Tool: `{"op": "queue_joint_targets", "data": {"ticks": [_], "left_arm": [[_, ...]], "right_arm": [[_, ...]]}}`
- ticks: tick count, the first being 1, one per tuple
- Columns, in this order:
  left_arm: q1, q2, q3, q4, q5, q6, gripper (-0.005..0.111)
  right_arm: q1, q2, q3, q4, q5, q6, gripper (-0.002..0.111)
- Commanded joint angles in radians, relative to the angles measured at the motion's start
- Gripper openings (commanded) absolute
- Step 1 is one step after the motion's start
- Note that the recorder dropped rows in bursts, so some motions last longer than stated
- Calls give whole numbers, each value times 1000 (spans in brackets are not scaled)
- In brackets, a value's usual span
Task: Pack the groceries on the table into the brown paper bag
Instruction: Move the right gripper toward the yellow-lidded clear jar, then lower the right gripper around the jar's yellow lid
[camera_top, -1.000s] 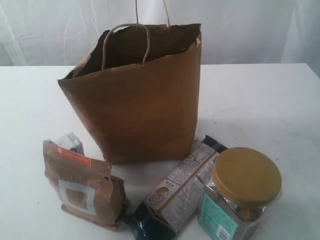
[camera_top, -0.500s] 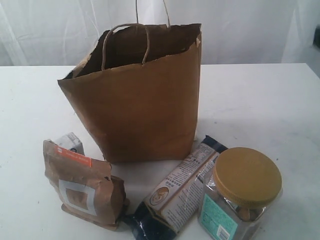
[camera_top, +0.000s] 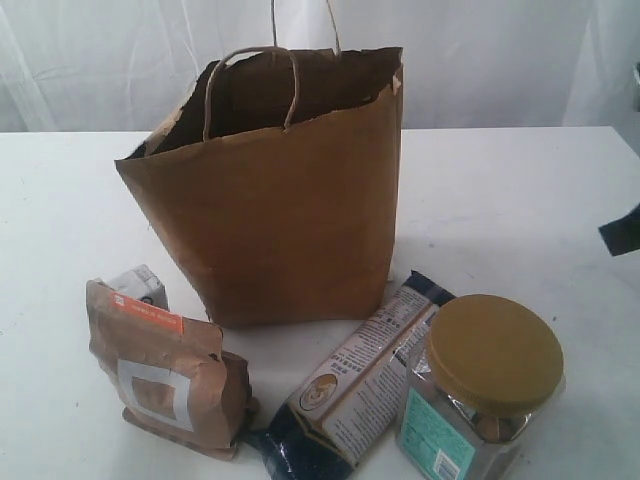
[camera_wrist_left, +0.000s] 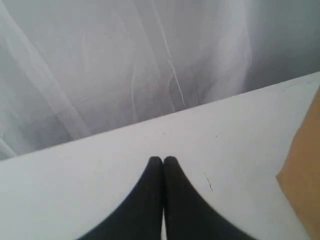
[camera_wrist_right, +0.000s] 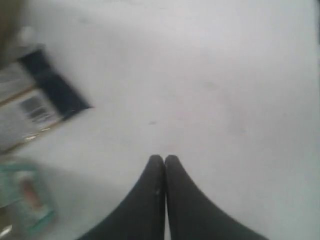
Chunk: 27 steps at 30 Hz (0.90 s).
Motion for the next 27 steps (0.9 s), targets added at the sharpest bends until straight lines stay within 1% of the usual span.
{"op": "queue_joint_targets", "data": {"ticks": [1, 3, 5, 9, 13, 15, 17, 19, 20, 21, 22, 23, 24, 26, 27], "left_arm": [[30, -171, 151, -22, 16, -126, 0], [34, -273, 205, -22, 14, -146, 0], [34, -380, 240, -22, -1, -148, 0], [34, -563, 283, -22, -81, -150, 0], [34, -685, 303, -22, -122, -150, 0], [34, -717, 324, -22, -122, -147, 0], [34, -730, 356, -22, -102, -149, 0], [34, -730, 393, -22, -64, -149, 0], [34, -719, 399, -22, -37, -170, 0], [34, -719, 399, -22, -28, -171, 0], [34, -719, 399, -22, -25, -176, 0], [34, -719, 399, -22, -27, -175, 0], [34, -719, 399, -22, -37, -175, 0], [34, -717, 401, -22, -60, -175, 0], [34, -717, 406, -22, -75, -175, 0]], "right_arm": [[1, 63, -118, 380, 268, -316, 0], [30, 103, -170, 399, 349, -301, 0], [78, 137, -210, 399, 388, -301, 0], [175, 183, -248, 393, 399, -301, 0], [257, 185, -250, 301, 399, -301, 0], [288, 185, -250, 239, 399, -301, 4], [308, 185, -250, 183, 399, -301, 12], [323, 185, -250, 145, 399, -301, 26], [328, 185, -250, 137, 399, -299, 45], [328, 187, -250, 139, 399, -297, 56], [328, 187, -250, 140, 399, -297, 74], [328, 187, -250, 142, 399, -297, 83], [328, 189, -250, 156, 399, -297, 94], [328, 205, -250, 192, 399, -297, 102], [328, 213, -248, 206, 399, -299, 103]]}}
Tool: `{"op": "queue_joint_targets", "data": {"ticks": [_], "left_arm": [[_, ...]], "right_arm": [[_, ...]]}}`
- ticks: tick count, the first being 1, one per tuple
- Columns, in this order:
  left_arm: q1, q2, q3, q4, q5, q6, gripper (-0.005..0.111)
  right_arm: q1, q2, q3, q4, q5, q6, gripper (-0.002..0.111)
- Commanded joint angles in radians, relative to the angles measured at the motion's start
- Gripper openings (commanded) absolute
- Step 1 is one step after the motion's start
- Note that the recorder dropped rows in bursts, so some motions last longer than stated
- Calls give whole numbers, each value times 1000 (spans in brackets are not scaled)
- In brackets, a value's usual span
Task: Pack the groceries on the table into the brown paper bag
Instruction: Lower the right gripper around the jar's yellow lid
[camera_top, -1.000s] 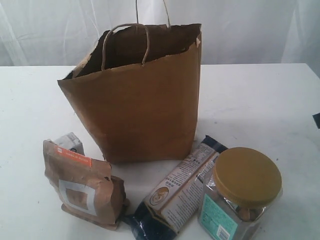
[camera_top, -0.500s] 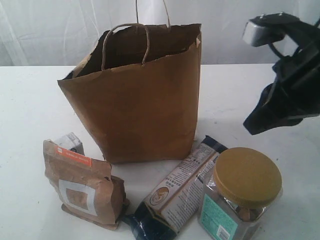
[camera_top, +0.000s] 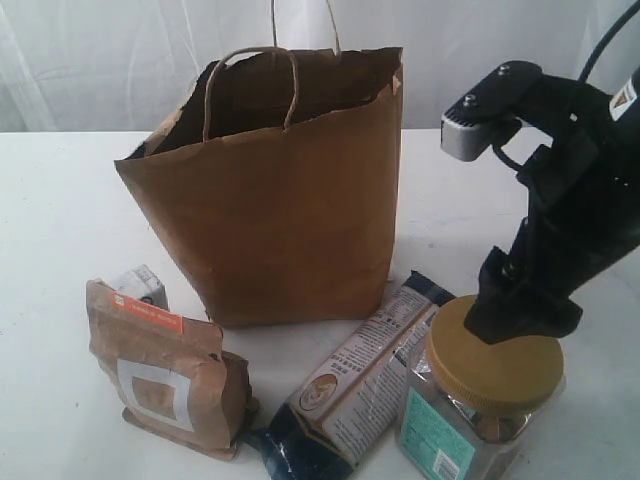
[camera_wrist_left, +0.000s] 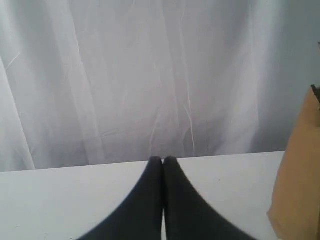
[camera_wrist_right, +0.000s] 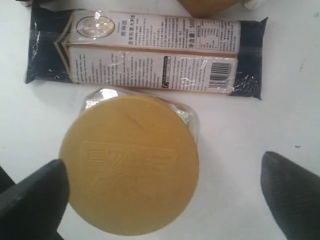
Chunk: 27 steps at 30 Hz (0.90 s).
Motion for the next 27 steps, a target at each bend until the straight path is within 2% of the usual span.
{"op": "queue_joint_targets", "data": {"ticks": [1, 10, 27], "left_arm": [[4, 5, 25, -22, -42, -10, 0], [3, 5, 123, -22, 74, -61, 0], [3, 5, 146, -22, 88, -68, 0]], "right_arm": [[1, 30, -3, 59, 7, -12, 103], [1, 85, 2, 52, 7, -18, 103], [1, 108, 2, 55, -18, 13, 103]]}}
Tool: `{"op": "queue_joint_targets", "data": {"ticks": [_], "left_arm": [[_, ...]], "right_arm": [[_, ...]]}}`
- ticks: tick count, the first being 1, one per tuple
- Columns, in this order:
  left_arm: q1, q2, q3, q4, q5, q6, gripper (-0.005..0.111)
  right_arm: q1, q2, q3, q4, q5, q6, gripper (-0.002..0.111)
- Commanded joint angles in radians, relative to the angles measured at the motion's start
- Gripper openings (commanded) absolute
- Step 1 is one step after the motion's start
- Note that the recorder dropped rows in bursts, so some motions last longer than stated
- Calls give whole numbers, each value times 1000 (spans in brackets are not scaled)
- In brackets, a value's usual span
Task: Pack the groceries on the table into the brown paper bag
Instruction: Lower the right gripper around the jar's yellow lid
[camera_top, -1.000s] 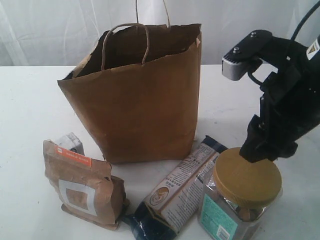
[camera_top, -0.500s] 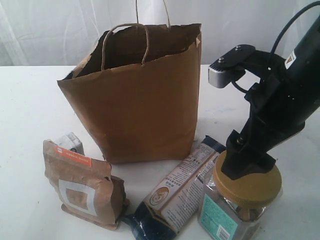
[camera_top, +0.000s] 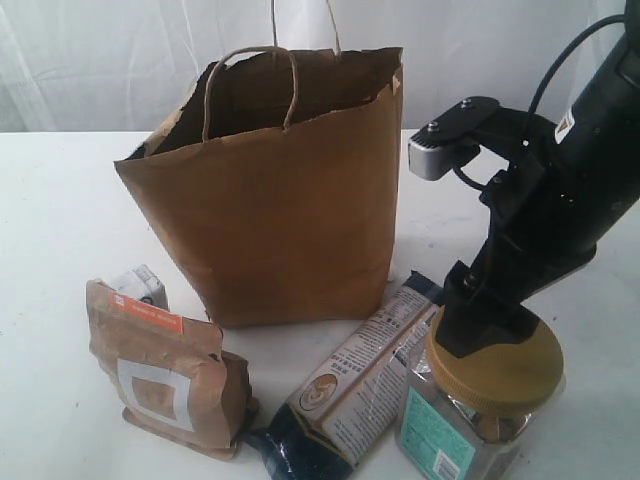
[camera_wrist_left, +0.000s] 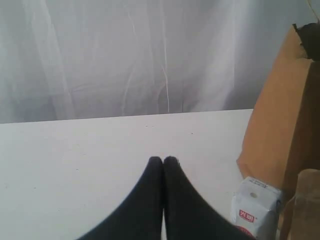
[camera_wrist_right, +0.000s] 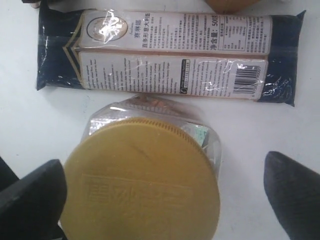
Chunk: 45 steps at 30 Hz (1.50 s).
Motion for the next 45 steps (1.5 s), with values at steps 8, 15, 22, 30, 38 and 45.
{"op": "queue_joint_targets", "data": {"ticks": [8, 15, 22, 30, 38, 45], "left_arm": [[3, 3, 4, -22, 7, -13, 0], [3, 3, 4, -22, 7, -13, 0], [3, 3, 4, -22, 7, -13, 0], [3, 3, 4, -22, 7, -15, 0], [3, 3, 4, -22, 7, -15, 0], [3, 3, 4, -22, 7, -15, 0]], "right_arm": [[1, 0, 1, 2, 28, 75, 103], [1, 13, 1, 21, 28, 129, 103], [1, 59, 2, 93, 28, 165, 103], [1, 67, 2, -111, 28, 320, 103], [1, 67, 2, -12, 28, 386, 103], [1, 67, -16, -116, 28, 386, 103]]}}
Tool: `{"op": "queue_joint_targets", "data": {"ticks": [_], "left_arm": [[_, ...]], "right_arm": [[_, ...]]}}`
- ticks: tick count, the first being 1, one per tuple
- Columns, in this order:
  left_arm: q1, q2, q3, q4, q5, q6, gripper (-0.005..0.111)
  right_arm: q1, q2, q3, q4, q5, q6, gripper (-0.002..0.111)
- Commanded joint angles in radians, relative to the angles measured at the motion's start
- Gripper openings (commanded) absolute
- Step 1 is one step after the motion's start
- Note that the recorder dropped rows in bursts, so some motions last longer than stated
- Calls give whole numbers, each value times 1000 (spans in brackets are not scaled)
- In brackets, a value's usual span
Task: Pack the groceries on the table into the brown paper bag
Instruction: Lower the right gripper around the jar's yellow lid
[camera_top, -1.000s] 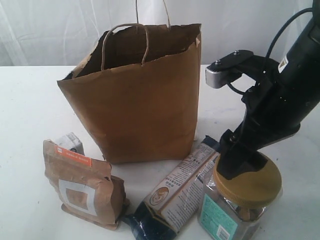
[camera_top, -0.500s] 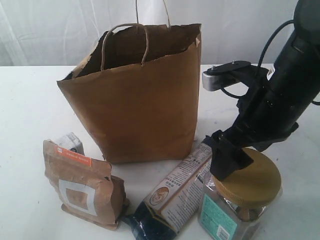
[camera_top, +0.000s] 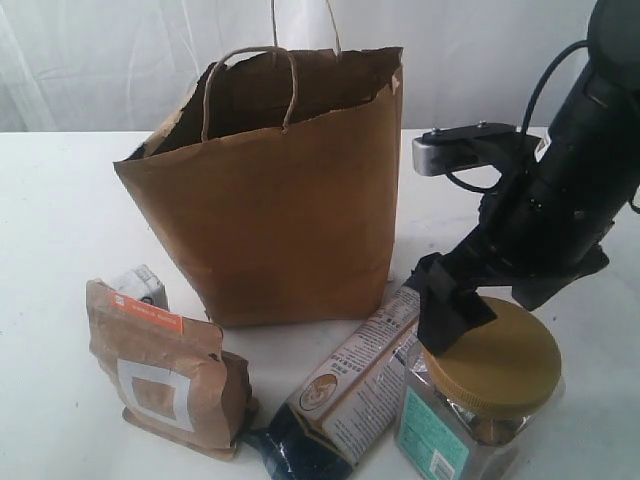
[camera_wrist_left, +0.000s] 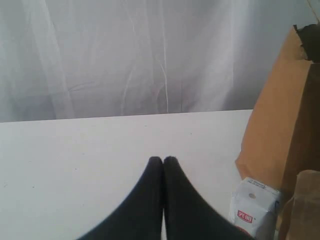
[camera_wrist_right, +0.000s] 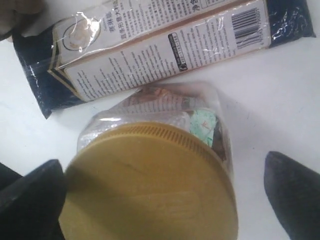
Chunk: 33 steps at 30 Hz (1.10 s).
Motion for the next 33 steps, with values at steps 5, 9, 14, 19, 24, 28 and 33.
{"op": "queue_joint_targets", "data": {"ticks": [5, 9, 14, 19, 24, 28, 33], "left_arm": [[3, 3, 4, -22, 7, -7, 0], [3, 3, 4, -22, 9, -9, 0], [3, 3, 4, -22, 9, -23, 0], [3, 3, 4, -22, 14, -24, 0], [3, 3, 4, -22, 35, -24, 0], [3, 3, 4, -22, 56, -24, 0], [3, 3, 4, -22, 63, -24, 0]], "right_arm": [[1, -59, -191, -146, 0, 4, 103], [1, -60, -158, -101, 0, -52, 103], [1, -22, -144, 21, 0, -75, 103], [76, -24, -155, -4, 0, -137, 103], [210, -24, -111, -242, 0, -137, 103], [268, -24, -108, -251, 0, -135, 103], [280, -20, -108, -276, 0, -138, 103]]}}
